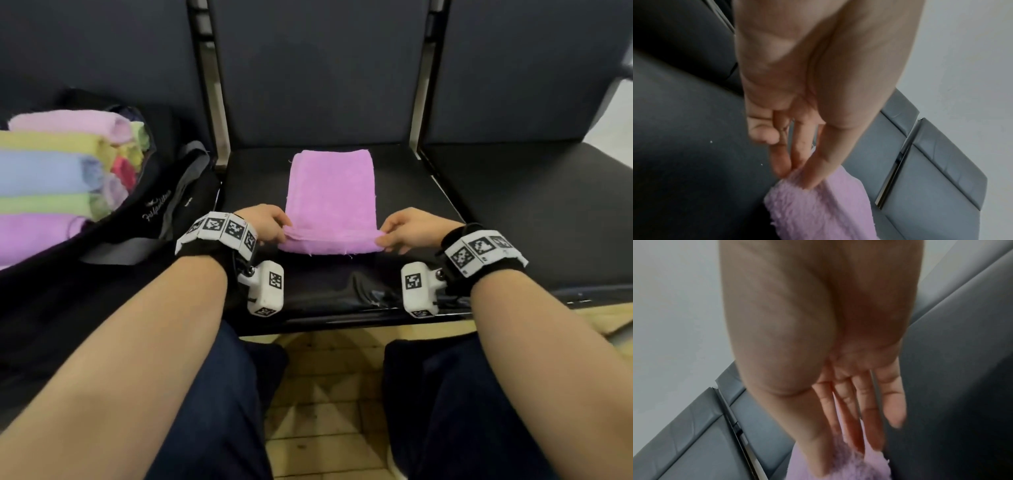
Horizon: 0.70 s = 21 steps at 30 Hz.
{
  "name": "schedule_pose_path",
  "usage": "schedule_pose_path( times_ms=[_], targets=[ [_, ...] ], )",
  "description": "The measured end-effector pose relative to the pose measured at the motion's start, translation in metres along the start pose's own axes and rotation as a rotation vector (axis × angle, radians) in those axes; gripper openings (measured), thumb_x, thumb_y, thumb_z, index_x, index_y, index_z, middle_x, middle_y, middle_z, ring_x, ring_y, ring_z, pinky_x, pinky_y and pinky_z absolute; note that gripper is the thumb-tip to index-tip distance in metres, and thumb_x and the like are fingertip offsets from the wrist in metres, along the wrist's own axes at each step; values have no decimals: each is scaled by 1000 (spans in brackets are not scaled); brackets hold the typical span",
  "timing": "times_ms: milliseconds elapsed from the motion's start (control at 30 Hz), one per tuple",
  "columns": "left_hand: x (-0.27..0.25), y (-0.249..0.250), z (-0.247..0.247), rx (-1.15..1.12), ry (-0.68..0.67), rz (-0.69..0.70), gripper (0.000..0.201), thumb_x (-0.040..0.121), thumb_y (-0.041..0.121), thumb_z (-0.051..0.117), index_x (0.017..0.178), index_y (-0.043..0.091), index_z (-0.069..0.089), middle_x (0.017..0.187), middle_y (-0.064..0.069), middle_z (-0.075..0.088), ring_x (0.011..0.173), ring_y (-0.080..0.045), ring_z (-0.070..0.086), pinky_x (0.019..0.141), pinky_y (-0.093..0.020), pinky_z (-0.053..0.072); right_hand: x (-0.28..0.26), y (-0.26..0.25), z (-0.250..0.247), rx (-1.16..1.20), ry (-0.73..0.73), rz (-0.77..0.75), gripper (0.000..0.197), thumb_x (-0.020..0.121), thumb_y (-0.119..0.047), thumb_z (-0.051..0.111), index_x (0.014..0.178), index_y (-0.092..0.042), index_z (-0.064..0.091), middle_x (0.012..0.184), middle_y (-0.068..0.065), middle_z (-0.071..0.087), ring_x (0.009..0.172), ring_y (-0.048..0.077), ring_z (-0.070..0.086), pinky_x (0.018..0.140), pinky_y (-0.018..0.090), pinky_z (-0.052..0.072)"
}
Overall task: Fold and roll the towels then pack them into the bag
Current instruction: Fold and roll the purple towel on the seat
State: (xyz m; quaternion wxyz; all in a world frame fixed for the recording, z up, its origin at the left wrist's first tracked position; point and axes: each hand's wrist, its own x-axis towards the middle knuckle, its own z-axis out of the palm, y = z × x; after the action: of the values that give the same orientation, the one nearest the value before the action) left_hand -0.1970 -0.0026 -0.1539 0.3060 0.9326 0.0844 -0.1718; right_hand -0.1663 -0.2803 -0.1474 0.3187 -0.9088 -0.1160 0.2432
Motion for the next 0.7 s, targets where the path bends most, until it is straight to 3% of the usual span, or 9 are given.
schedule_pose_path(
  times_ms=[67,167,267,400,500,600,700],
  targets=[
    [-1,-3,1,1,-27,0,26,80,8,66,102,21,66,78,0,61,73,-15,54,56,-21,43,0,0,0,-32,38,-6,7,86,-11,69,84,-8,64,71,2,57,67,12,51,57,22,44],
    [0,-2,2,36,-100,28,24,81,14,71,102,23,66,91,2,62,83,-13,56,63,-20,47,-1,0,-2,-33,54,5,8,86,-9,68,88,-2,68,64,3,58,57,8,51,52,20,41],
    [0,-2,0,-39,-144,41,27,82,20,73,109,19,66,91,5,62,87,-11,55,65,-17,46,-2,3,-4,4,62,6,11,86,-8,67,94,0,68,64,5,60,47,3,52,47,16,39],
    [-4,-4,0,-145,-181,4,10,86,27,70,94,24,67,84,5,62,72,-4,55,57,-11,47,-1,7,1,37,59,1,9,89,-5,62,98,-8,59,68,7,61,43,2,56,43,16,39],
    [-4,-3,5,-184,-186,-32,4,88,22,68,92,21,66,75,3,60,57,-2,54,52,-11,46,-1,7,7,27,68,25,11,93,-3,55,90,-14,53,67,5,57,40,4,56,39,18,38],
    [-4,2,11,-229,-152,-124,3,89,15,65,91,13,64,69,-2,58,51,-5,53,44,-12,44,0,9,15,-10,52,113,9,93,-5,50,88,-11,54,64,9,56,45,14,55,39,19,39],
    [-3,7,19,-147,-119,-169,14,88,18,65,95,6,64,65,-4,54,57,-13,50,49,-19,42,0,9,19,-93,55,149,12,92,-6,49,90,-3,60,55,10,55,48,20,44,43,23,37]
  ],
)
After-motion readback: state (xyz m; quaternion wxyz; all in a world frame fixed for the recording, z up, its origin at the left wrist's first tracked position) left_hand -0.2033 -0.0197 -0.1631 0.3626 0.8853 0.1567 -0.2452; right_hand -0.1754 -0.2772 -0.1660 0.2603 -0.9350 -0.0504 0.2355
